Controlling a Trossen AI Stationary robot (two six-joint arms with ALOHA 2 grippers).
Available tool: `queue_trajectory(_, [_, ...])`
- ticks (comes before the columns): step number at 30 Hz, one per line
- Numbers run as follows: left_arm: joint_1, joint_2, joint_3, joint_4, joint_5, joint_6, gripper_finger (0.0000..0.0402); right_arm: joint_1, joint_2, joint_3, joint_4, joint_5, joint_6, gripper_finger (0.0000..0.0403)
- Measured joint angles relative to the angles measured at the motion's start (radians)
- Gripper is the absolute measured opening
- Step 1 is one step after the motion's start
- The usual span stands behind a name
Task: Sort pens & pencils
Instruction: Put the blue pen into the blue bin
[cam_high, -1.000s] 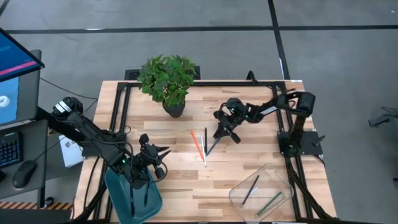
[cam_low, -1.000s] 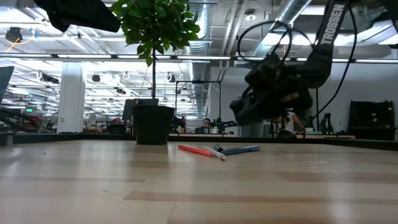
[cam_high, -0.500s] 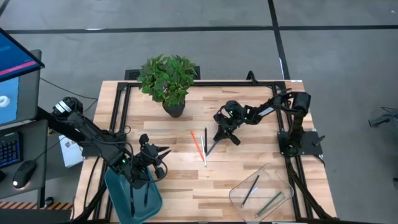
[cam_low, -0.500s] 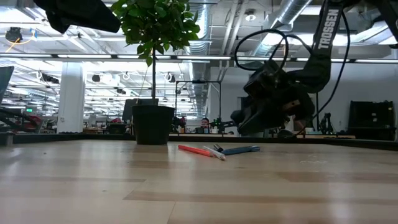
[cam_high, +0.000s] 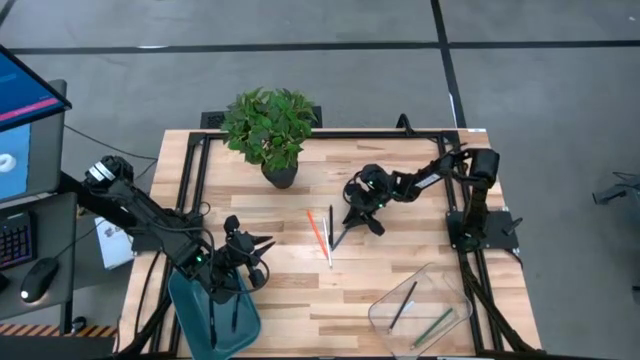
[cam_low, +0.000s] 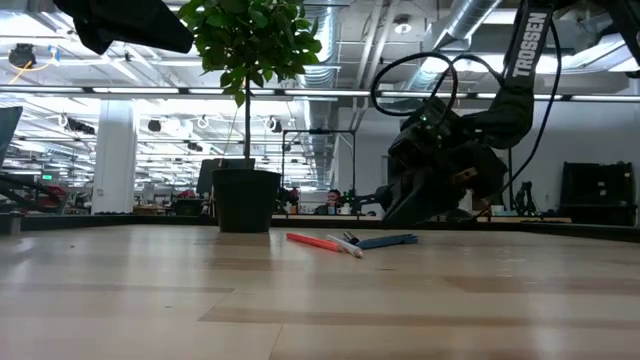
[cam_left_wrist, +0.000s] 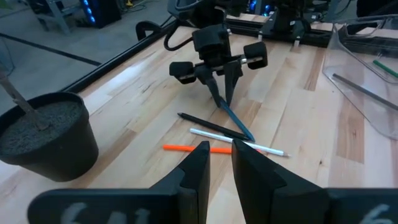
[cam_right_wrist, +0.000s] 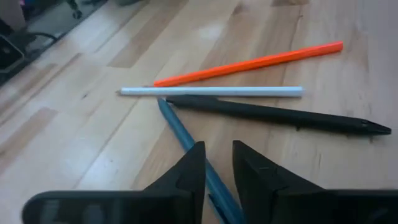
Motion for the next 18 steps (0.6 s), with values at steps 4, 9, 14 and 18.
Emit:
queue_trajectory(4, [0.0, 0.0, 0.0, 0.0, 0.002, 0.0, 0.0059, -0.013, 0.0, 0.0, 0.0, -0.021, 0.014, 0.0139])
queue_trajectory(9, [0.0, 0.0, 0.0, -0.001, 0.003, 0.001, 0.0059, 0.0, 0.0, 0.0, -0.001, -0.02, -0.064, 0.0181])
queue_trajectory(14, [0.0, 0.0, 0.0, -0.004, 0.008, 0.001, 0.0059, 0.037, 0.0, 0.0, 0.017, -0.019, -0.157, 0.0201])
queue_trajectory(18, [0.0, 0.0, 0.0, -0.004, 0.016, 0.001, 0.0059, 0.041, -0.001, 0.0, 0.03, -0.004, -0.159, 0.0201])
